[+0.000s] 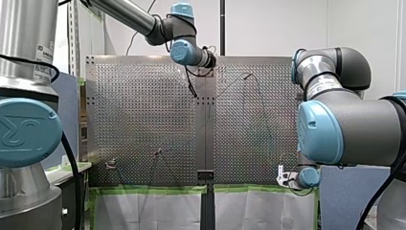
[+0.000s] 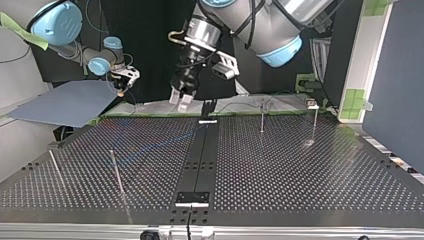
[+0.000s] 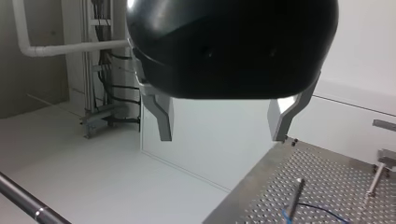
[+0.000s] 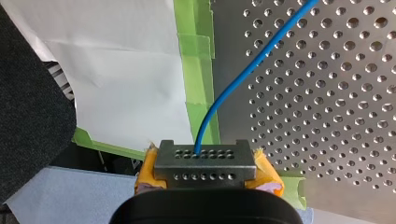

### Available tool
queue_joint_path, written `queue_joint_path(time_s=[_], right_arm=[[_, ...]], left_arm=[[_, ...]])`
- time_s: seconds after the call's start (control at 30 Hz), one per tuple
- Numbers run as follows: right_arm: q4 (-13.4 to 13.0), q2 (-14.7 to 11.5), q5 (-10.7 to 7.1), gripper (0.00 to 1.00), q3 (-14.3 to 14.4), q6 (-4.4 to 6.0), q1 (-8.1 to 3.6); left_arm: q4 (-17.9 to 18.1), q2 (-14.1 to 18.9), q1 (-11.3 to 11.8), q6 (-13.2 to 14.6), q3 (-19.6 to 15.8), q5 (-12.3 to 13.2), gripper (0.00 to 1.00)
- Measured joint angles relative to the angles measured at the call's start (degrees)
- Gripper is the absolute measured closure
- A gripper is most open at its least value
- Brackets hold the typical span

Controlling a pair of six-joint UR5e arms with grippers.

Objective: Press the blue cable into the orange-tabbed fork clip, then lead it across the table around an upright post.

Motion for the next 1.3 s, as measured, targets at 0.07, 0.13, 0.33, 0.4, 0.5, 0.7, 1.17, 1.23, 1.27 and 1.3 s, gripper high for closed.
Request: queue_joint_path(time_s=[0.07,0.13,0.33,0.4,0.5,0.7,1.17,1.23,1.27,1.3], right_arm=[[0.02,-0.01,0.0,1.0,0.0,-0.02,0.0],[0.04,-0.01,0.0,1.0,0.0,-0.03,0.01],[0.02,-0.01,-0.01,1.0,-0.01,-0.04,0.01],[0.0,-0.01,-0.01,1.0,-0.01,-0.03,0.01],[0.01,-0.02,-0.01,1.0,-0.01,-0.03,0.01],[0.05,-0.08,0.0,1.0,-0.01,-0.03,-0.03],[0.05,-0.15,-0.01,1.0,-0.02,-0.03,-0.07],[0.05,-0.18,-0.01,1.0,-0.02,-0.03,-0.07],[0.05,-0.17,-0.01,1.0,-0.02,-0.03,-0.07],[0.06,-0.18,-0.01,1.0,-0.01,-0.03,-0.09]], left_arm=[[1.02,-0.05,-0.01,-0.04,-1.0,0.09,0.0],[1.86,-0.07,0.01,-0.05,-1.86,0.12,0.0],[5.25,-0.11,0.03,-0.07,-5.25,0.08,0.0],[6.48,-0.14,0.04,-0.07,-6.46,0.08,0.0],[8.16,-0.15,0.04,-0.07,-8.13,0.11,0.0],[11.41,-0.16,0.12,-0.07,-11.4,0.14,0.0],[19.49,-0.23,0.13,-0.16,-19.49,0.14,0.0],[20.49,-0.23,0.12,-0.11,-20.47,0.12,0.0],[21.17,-0.23,0.12,-0.07,-21.16,0.11,0.0],[21.65,-0.24,0.12,-0.04,-21.66,0.11,0.0]])
